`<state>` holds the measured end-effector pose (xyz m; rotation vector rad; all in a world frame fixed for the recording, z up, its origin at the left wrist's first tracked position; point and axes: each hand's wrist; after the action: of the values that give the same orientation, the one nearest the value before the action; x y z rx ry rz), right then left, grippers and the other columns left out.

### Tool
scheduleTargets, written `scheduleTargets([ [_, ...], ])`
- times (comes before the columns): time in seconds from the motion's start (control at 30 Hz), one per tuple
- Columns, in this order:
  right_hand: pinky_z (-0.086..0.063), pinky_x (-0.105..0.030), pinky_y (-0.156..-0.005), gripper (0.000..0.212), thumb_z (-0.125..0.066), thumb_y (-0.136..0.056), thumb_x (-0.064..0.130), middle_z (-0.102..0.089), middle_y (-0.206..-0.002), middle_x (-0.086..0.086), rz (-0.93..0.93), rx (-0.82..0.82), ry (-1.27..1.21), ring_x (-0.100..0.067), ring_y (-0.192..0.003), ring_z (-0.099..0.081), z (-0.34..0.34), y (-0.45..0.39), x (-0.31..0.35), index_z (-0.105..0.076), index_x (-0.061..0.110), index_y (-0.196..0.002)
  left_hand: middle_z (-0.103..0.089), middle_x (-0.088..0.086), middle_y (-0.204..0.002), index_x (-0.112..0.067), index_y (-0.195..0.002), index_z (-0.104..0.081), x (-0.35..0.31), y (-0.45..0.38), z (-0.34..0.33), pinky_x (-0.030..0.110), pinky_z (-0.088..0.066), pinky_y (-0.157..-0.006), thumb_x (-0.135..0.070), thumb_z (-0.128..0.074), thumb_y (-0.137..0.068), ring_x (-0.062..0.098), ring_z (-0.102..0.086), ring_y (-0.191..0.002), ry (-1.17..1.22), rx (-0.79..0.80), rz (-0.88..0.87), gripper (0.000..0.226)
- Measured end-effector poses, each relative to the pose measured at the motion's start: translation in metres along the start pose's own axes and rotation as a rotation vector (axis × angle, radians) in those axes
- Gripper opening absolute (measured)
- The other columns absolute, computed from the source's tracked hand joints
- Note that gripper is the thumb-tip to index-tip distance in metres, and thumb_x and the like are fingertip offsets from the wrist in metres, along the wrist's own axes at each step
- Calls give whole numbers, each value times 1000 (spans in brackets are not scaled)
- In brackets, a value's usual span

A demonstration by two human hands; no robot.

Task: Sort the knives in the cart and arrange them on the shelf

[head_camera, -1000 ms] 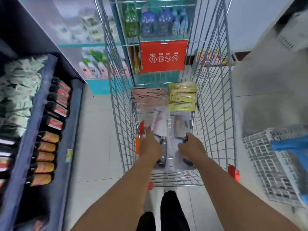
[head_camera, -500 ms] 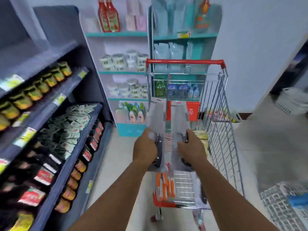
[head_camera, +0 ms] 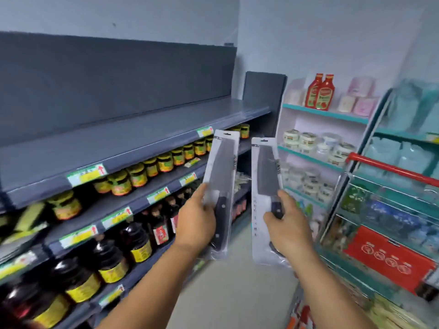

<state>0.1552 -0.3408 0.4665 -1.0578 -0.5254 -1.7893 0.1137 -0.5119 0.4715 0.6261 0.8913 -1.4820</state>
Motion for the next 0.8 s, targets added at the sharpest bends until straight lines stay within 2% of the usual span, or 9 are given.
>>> scheduleTargets([
  [0.07, -43, -28, -81, 61, -56, -87, 21, -59, -118, -1, 71, 87, -27, -20, -96, -55, -25, 5, 26, -35, 30, -144, -65, 4, -118, -26, -143, -40, 17, 5, 36, 24, -40, -76, -8, -42, -93, 22, -60, -97, -17, -94, 58, 53],
  [0.13, -43, -29, -77, 58, -56, -88, 19, -60, -106, 4, 142, 181, -47, -19, -90, -55, -52, 15, 53, -37, 30, -141, -65, 1, -101, -26, -144, -40, 34, 12, 73, 23, -35, -68, -8, -42, -93, 18, -57, -83, -27, -181, 113, 54],
  [0.2, -39, -27, -75, 60, -55, -88, 18, -58, -111, 5, 210, 280, -68, -16, -89, -51, -80, 27, 80, -34, 29, -144, -62, -1, -93, -27, -144, -39, 52, 21, 111, 24, -33, -64, -8, -42, -94, 19, -55, -78, -43, -264, 159, 53],
  [0.27, -38, -27, -75, 62, -54, -90, 19, -53, -120, 5, 261, 379, -75, -16, -93, -51, -110, 42, 106, -30, 29, -146, -64, 2, -100, -28, -144, -37, 69, 32, 148, 25, -35, -63, -9, -42, -95, 21, -56, -79, -62, -342, 194, 53],
  [0.33, -40, -28, -74, 61, -53, -90, 21, -52, -131, 4, 320, 453, -74, -20, -99, -55, -142, 59, 130, -31, 29, -146, -62, 5, -117, -28, -145, -35, 86, 44, 185, 22, -38, -61, -10, -41, -96, 21, -57, -84, -64, -420, 233, 52],
  [0.5, -37, -25, -80, 65, -53, -90, 21, -43, -145, 2, 423, 597, -58, -21, -120, -50, -224, 116, 195, -26, 27, -149, -55, 5, -134, -27, -147, -34, 137, 79, 277, 24, -45, -77, -10, -41, -97, 22, -59, -106, -71, -591, 321, 53],
  [0.57, -38, -26, -80, 65, -53, -90, 21, -44, -144, 1, 461, 636, -54, -22, -118, -51, -258, 141, 223, -26, 27, -149, -48, 4, -142, -26, -147, -34, 159, 91, 318, 23, -42, -84, -9, -41, -98, 23, -54, -117, -94, -642, 349, 53],
  [0.73, -39, -24, -65, 63, -53, -91, 20, -48, -139, 0, 556, 705, -69, -20, -99, -52, -347, 215, 297, -28, 28, -147, -47, 6, -142, -26, -147, -33, 225, 114, 432, 19, -34, -83, -11, -41, -98, 23, -50, -121, -165, -713, 427, 52],
  [0.8, -46, -27, -65, 62, -52, -90, 21, -50, -136, 2, 561, 736, -87, -19, -94, -54, -385, 245, 327, -29, 30, -147, -46, 7, -142, -26, -147, -32, 250, 123, 479, 21, -35, -85, -12, -39, -99, 25, -51, -119, -177, -728, 460, 51],
])
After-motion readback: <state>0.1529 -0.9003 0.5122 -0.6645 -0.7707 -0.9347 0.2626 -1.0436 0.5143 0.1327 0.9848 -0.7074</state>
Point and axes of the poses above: each hand's wrist, its own y-axis away from the middle knuckle, its own z-axis out of the back of the hand, x = y × z
